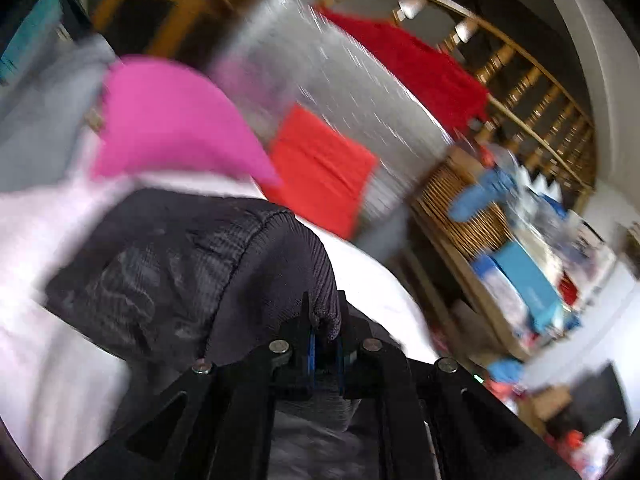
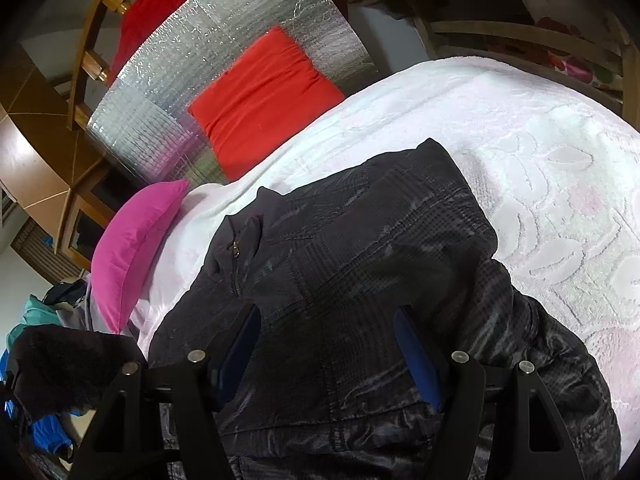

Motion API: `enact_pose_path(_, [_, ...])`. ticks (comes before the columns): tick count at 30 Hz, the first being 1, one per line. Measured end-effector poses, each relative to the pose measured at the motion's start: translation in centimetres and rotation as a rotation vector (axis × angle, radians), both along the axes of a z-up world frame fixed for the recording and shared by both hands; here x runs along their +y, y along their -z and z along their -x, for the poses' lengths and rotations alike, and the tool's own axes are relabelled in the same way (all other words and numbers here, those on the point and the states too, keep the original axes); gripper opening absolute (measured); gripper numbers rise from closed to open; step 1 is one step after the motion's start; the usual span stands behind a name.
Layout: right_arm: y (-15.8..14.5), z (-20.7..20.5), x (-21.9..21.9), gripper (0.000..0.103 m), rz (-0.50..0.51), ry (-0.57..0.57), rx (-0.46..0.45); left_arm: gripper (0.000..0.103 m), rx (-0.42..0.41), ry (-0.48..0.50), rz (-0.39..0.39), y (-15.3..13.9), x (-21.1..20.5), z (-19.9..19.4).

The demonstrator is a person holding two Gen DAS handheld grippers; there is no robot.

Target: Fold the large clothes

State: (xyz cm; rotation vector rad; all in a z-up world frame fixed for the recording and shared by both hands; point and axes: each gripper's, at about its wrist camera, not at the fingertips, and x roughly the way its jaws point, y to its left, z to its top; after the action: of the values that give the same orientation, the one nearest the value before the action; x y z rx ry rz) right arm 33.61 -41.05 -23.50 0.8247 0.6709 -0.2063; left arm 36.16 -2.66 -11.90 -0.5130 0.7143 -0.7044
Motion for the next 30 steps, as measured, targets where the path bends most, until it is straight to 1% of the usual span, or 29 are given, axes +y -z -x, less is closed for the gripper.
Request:
enact_pose_path(3, [0.1, 0.1, -0.2, 0.073, -0.011, 0.001, 0.001, 0.008, 0.092, 0.103, 0.011, 2.7, -4.5, -0.7])
enact_pose_path(6, [0.2, 0.1, -0.6, 0.073, -0.028, -0.006, 0.001, 0.009, 0.197, 0.177, 0.000, 5.7, -7.9, -1.0])
enact_pose_path(7, [0.3, 0.0, -0.7, 0.073, -0.040, -0.014, -0.003, 0.012, 0.254, 0.218, -0.017, 6.9, -8.9, -1.6])
enact_pose_path(8, [0.3, 0.0, -0.8, 0.073, -0.054, -0.024, -0.007, 0.019, 0.314, 0.253, -0.054, 8.0, -9.8, -2.1])
enact_pose_path(9, [0.5, -0.1, -0.9, 0.073, -0.075, -0.038, -0.013, 0.021, 0.347, 0.269, -0.079, 8.5, -10.2, -1.9])
enact_pose_path(10, [0.6, -0.1, -1.1, 0.073, -0.104, -0.053, -0.022, 0.022, 0.363, 0.279, -0.115, 8.7, -10.5, -1.8])
enact_pose_path(11, [0.8, -0.3, -1.1, 0.073, -0.125, -0.064, -0.029, 0.023, 0.341, 0.285, -0.138, 8.3, -10.5, -1.6])
enact_pose_path(12, [1.0, -0.4, -1.2, 0.073, -0.163, -0.080, -0.042, 0.028, 0.314, 0.292, -0.149, 7.6, -10.5, -1.6])
enact_pose_path(13, [1.1, -0.4, -1.2, 0.073, -0.187, -0.088, -0.051, 0.031, 0.261, 0.309, -0.157, 6.2, -10.1, -1.1])
enact_pose_path(15, [1.2, -0.4, -1.1, 0.073, -0.234, -0.113, -0.079, 0.050, 0.195, 0.309, -0.138, 4.2, -8.6, -0.8])
enact_pose_path(16, [1.2, -0.4, -0.8, 0.074, -0.256, -0.136, -0.094, 0.053, 0.133, 0.275, -0.109, 2.5, -6.9, -0.5])
enact_pose_path(18, [1.1, -0.6, 0.0, 0.073, -0.302, -0.201, -0.116, 0.066, 0.058, 0.180, -0.101, 1.2, -3.4, -1.0])
enact_pose_path(20, [1.3, -1.0, 1.4, 0.073, -0.371, -0.294, -0.132, 0.067, 0.009, 0.023, -0.136, 0.6, 0.2, -1.6])
enact_pose_path(21, [1.6, -1.4, 2.5, 0.073, -0.437, -0.371, -0.130, 0.067, 0.008, -0.074, -0.165, 0.7, 2.1, -2.2])
enact_pose_path(22, [2.0, -1.7, 3.6, 0.074, -0.486, -0.422, -0.123, 0.067, 0.026, -0.158, -0.189, 1.2, 3.8, -2.8])
enact_pose_path(23, [2.3, -1.8, 4.6, 0.074, -0.511, -0.452, -0.109, 0.067, 0.048, -0.229, -0.201, 1.9, 5.3, -3.4])
enact_pose_path(24, [2.6, -2.0, 5.7, 0.074, -0.520, -0.480, -0.083, 0.067, 0.065, -0.283, -0.205, 2.6, 6.6, -3.9])
enact_pose_path(26, [3.2, -2.3, 7.6, 0.073, -0.502, -0.523, -0.020, 0.067, 0.119, -0.381, -0.234, 4.2, 9.0, -4.9])
enact_pose_path(28, [3.9, -2.6, 9.1, 0.073, -0.500, -0.549, 0.030, 0.067, 0.176, -0.434, -0.236, 6.0, 10.8, -5.7])
enact_pose_path(30, [4.6, -2.9, 10.1, 0.073, -0.510, -0.553, 0.060, 0.067, 0.217, -0.440, -0.226, 6.9, 11.4, -6.0])
